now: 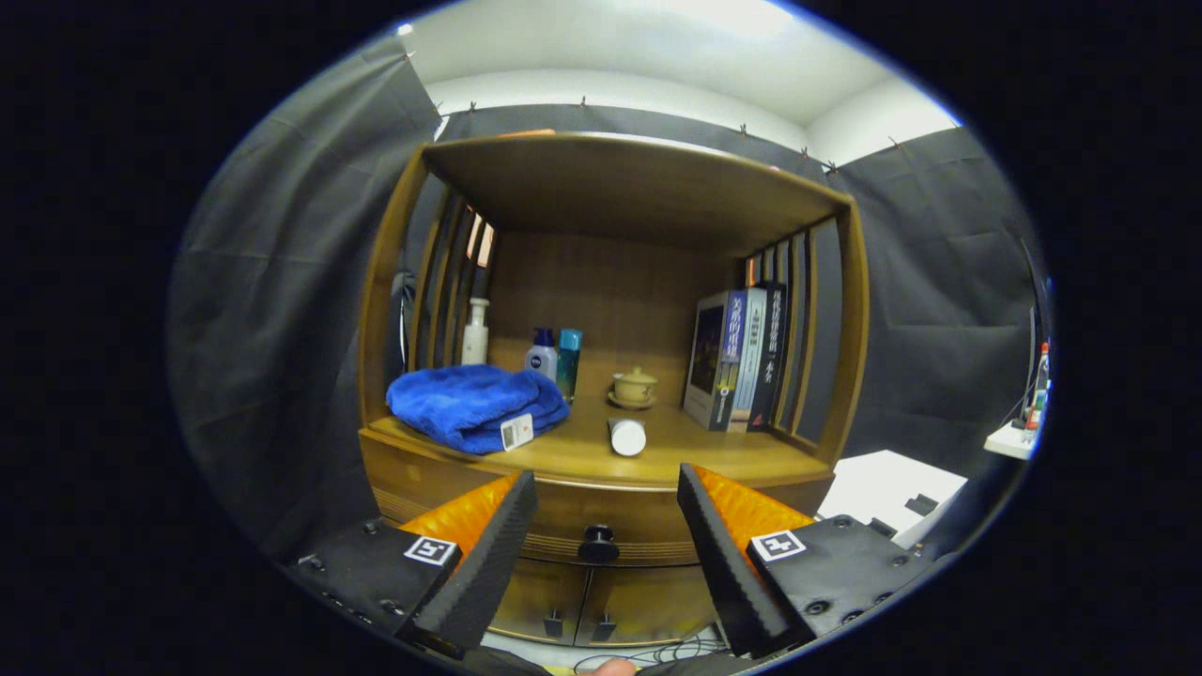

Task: Pull open the drawer, take out the items inside it, and place them on the countertop above the cabinet.

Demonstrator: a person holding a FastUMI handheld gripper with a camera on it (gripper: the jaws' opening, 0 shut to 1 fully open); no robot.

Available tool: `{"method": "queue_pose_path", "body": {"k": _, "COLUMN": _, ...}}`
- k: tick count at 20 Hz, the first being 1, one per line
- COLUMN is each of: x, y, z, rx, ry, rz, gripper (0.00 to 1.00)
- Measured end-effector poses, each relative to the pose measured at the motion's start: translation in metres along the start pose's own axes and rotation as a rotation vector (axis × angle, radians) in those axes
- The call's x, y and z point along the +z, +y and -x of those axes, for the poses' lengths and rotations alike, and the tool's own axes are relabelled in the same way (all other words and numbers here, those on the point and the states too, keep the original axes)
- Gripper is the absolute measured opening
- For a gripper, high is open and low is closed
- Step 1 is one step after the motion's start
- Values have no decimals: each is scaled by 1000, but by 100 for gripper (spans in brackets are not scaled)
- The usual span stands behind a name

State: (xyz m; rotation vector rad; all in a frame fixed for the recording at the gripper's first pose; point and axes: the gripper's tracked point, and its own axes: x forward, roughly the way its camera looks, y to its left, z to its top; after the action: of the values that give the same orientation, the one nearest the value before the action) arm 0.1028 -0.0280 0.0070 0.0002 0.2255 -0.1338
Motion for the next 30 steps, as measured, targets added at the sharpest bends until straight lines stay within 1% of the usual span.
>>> {"method": "queue_pose_path", "body": {"k": 4, "x": 43, "y": -2, "z": 35, "rx": 0, "ry": -81, "rz": -14, "gripper": 98}}
{"method": "queue_pose_path", "body": {"k": 7, "x": 54, "y": -22, "z": 53, "rx": -47, "ry": -65, "rz": 12, "gripper": 98}}
{"method": "queue_pose_path", "body": {"k": 10, "x": 53, "y": -29, "z": 57, "rx": -64, "ry": -51, "rz": 21, "gripper": 98}}
{"method": "queue_pose_path", "body": {"k": 13, "x": 50, "y": -27, "z": 58, "rx": -54, "ry": -66, "rz": 2, "gripper": 98}}
{"method": "queue_pose_path", "body": {"k": 17, "x": 45, "y": -25, "z": 56, "rx": -50, "ry": -51, "rz": 7, "gripper": 98}}
{"method": "queue_pose_path", "body": {"k": 20, "x": 49, "y": -19, "z": 57, "rx": -32, "ry": -71, "rz": 0, "gripper": 98}}
{"method": "queue_pose_path", "body": {"k": 30, "x": 45, "y": -18, "z": 56, "rx": -30, "ry": -65, "rz": -14, "gripper": 98}}
